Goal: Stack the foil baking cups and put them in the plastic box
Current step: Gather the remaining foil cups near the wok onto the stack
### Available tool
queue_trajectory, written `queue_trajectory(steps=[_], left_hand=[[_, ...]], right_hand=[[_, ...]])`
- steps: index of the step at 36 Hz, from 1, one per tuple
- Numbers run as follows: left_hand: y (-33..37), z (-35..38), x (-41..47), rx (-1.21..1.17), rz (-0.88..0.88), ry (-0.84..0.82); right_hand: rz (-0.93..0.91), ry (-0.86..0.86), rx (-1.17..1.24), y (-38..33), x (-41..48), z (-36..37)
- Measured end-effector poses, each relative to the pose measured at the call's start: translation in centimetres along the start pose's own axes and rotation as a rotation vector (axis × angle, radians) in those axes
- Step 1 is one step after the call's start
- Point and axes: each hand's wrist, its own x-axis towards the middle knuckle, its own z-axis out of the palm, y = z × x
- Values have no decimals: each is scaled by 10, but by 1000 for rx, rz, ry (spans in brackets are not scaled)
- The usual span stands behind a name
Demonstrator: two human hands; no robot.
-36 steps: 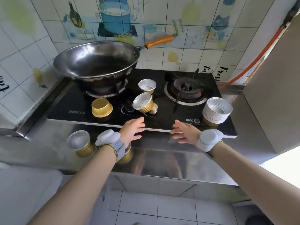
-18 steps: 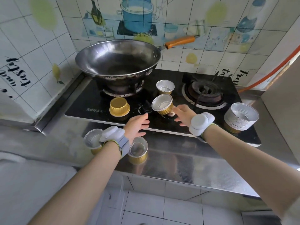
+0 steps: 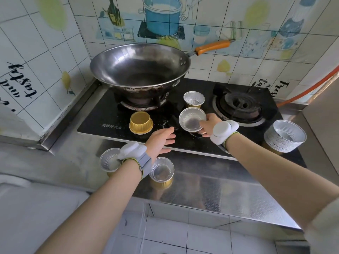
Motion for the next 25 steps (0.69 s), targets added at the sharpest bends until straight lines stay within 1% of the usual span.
queue_trajectory(steps=[5,11,18,22,25], left_hand=[[1,0,3,-19,7,-15],[5,3,3,-186,-14,-70],[9,7,5,-334,-34,-229],[11,8,10,-425,-86,-329],[14,11,14,-501,-95,-336]], right_hand=[[-31,-45,91,-6,-27,-6],[-110,-129,161,-8,-46,-6],[-164,-214,271,-8,-54,0],[-199,-231,280,-9,-57,1],[-234,-203,204,-10,-57,-2]])
